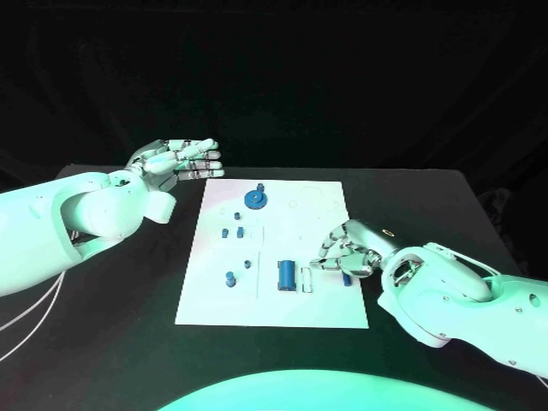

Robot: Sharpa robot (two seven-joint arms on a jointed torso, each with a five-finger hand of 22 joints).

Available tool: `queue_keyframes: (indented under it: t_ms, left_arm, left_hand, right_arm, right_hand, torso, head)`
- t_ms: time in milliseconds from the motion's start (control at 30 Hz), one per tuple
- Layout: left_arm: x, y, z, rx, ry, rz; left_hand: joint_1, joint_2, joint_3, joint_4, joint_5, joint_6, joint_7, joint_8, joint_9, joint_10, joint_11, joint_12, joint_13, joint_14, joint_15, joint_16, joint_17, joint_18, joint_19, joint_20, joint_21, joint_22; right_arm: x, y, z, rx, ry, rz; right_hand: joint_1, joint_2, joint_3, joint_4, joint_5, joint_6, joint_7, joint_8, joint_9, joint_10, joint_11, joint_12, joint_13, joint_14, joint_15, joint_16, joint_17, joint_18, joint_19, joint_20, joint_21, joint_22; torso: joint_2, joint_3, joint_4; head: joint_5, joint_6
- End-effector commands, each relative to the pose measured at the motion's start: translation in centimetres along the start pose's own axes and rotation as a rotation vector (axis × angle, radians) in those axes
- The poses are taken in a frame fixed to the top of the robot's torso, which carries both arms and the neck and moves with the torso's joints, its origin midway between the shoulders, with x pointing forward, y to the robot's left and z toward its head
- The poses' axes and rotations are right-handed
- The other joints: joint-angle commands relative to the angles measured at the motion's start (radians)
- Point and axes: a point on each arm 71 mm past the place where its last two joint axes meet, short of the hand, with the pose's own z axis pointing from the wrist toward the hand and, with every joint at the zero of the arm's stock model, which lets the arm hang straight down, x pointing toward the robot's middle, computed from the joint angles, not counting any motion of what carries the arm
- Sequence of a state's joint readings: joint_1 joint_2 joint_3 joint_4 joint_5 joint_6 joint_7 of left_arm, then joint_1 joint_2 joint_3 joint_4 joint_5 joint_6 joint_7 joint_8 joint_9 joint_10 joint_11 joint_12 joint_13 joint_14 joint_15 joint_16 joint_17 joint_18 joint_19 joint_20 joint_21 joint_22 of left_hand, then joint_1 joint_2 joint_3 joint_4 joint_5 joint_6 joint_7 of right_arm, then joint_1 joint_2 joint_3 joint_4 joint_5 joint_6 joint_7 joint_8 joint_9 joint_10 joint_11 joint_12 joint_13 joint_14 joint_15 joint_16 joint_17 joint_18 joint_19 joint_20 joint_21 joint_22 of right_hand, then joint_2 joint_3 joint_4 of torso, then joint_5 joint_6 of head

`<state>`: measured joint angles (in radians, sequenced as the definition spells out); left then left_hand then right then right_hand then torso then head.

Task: Assemble the parts on the task board

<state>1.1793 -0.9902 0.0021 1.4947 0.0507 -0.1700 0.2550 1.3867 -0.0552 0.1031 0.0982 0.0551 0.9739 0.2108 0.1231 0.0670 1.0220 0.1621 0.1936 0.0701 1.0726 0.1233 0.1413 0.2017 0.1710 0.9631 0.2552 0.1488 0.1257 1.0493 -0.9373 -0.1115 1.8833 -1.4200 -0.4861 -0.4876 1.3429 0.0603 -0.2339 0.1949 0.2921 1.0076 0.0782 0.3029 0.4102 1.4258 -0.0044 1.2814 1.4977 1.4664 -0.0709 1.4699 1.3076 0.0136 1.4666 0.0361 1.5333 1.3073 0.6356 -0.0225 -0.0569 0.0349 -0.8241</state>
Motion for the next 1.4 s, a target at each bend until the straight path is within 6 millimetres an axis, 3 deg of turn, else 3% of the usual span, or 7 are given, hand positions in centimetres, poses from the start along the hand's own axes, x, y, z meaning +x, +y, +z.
queue_keyframes:
  t_ms: [33,100,267,400,600,867,1400]
  left_arm:
    - [0.2,-0.1,0.0,0.006,0.017,-0.008]
    - [0.2,-0.1,0.0,0.007,0.018,-0.009]
    - [0.3,-0.1,0.0,0.008,0.021,-0.009]
    - [0.4,-0.1,0.0,0.007,0.024,-0.010]
    - [0.4,0.0,0.0,0.007,0.026,-0.010]
    - [0.4,0.0,0.0,0.006,0.026,-0.010]
    - [0.4,0.0,-0.1,0.003,0.029,-0.011]
  left_hand:
    - [0.005,0.005,-0.004,-0.002,-0.005,-0.002,0.006,-0.005,-0.001,0.006,0.002,-0.006,-0.001,0.005,0.001,-0.003,-0.001,0.014,0.010,0.000,-0.002,-0.001]
    - [0.006,0.006,-0.004,-0.003,-0.006,-0.002,0.006,-0.005,-0.001,0.006,0.002,-0.006,-0.001,0.005,0.001,-0.004,-0.001,0.014,0.011,0.000,-0.003,-0.002]
    - [0.007,0.006,-0.004,-0.003,-0.006,-0.002,0.006,-0.005,-0.001,0.006,0.002,-0.006,-0.001,0.005,0.001,-0.005,-0.001,0.014,0.011,0.000,-0.003,-0.002]
    - [0.007,0.006,-0.004,-0.003,-0.006,-0.002,0.006,-0.005,-0.001,0.006,0.002,-0.006,-0.001,0.005,0.001,-0.005,-0.001,0.014,0.011,0.000,-0.003,-0.002]
    - [0.007,0.006,-0.004,-0.003,-0.006,-0.002,0.006,-0.005,-0.001,0.007,0.002,-0.006,-0.001,0.005,0.001,-0.005,-0.001,0.014,0.011,0.000,-0.004,-0.002]
    - [0.008,0.007,-0.004,-0.004,-0.005,-0.001,0.005,-0.005,-0.001,0.007,0.002,-0.006,-0.001,0.006,0.001,-0.006,-0.001,0.014,0.012,0.000,-0.004,-0.003]
    - [0.008,0.007,-0.004,-0.004,-0.006,-0.001,0.005,-0.005,-0.001,0.007,0.002,-0.006,-0.001,0.006,0.001,-0.007,-0.001,0.014,0.012,0.000,-0.005,-0.003]
  right_arm:
    - [-0.5,-0.8,-0.5,-0.030,0.028,-0.026]
    - [-0.9,-1.6,-0.8,-0.017,0.021,-0.061]
    - [-1.2,-3.0,-1.3,0.025,-0.010,-0.107]
    - [-0.9,-3.7,-1.5,0.059,-0.026,-0.123]
    - [-0.2,-4.4,-1.3,0.103,-0.018,-0.145]
    - [0.9,-5.2,-0.9,0.154,0.004,-0.170]
    - [2.2,-4.5,0.0,0.150,0.024,-0.169]
  right_hand:
    - [0.035,0.023,0.011,-0.005,-0.015,0.000,0.003,-0.014,-0.008,-0.002,0.007,-0.007,-0.150,0.067,0.008,-0.005,0.076,-0.004,0.085,0.009,-0.005,0.251]
    - [0.047,0.025,0.018,-0.011,-0.018,0.011,0.001,-0.019,-0.012,-0.003,0.006,-0.008,-0.150,0.067,0.008,-0.004,0.076,-0.004,0.086,0.010,-0.005,0.251]
    - [0.053,0.023,0.021,-0.012,-0.014,0.026,-0.002,-0.024,-0.016,-0.003,0.004,-0.009,-0.151,0.067,0.007,-0.004,0.078,-0.005,0.087,0.011,-0.001,0.252]
    - [0.051,0.017,0.019,-0.010,-0.008,0.037,-0.004,-0.027,-0.018,-0.004,0.003,-0.014,-0.153,0.066,0.006,-0.006,0.074,-0.004,0.086,0.010,-0.003,0.251]
    - [0.041,0.008,0.014,-0.003,-0.006,0.051,-0.006,-0.029,-0.018,-0.005,0.001,-0.017,-0.156,0.066,0.004,-0.007,0.073,-0.004,0.086,0.009,-0.004,0.251]
    - [0.030,0.004,0.011,0.009,-0.004,0.066,-0.010,-0.028,-0.015,-0.007,-0.002,-0.023,-0.160,0.065,0.002,-0.008,0.072,-0.004,0.085,0.008,-0.006,0.251]
    - [0.027,0.007,0.013,0.017,0.005,0.074,-0.015,-0.027,-0.012,-0.005,-0.006,-0.023,-0.158,0.066,-0.001,-0.008,0.072,-0.004,0.085,0.006,-0.006,0.251]
  torso:
    - [0.001,-0.0003,-0.0043]
    - [0.002,0.0014,-0.0078]
    - [0.001,0.0018,-0.0109]
    - [0.002,0.0025,-0.0136]
    - [0.002,0.0013,-0.0093]
    - [0.002,0.0015,-0.0096]
    - [0.001,0.0008,-0.0083]
  head:
    - [-0.005,0.003]
    - [-0.006,0.003]
    - [-0.020,0.001]
    - [-0.023,0.000]
    - [-0.027,-0.003]
    - [-0.023,-0.009]
    - [-0.021,-0.012]
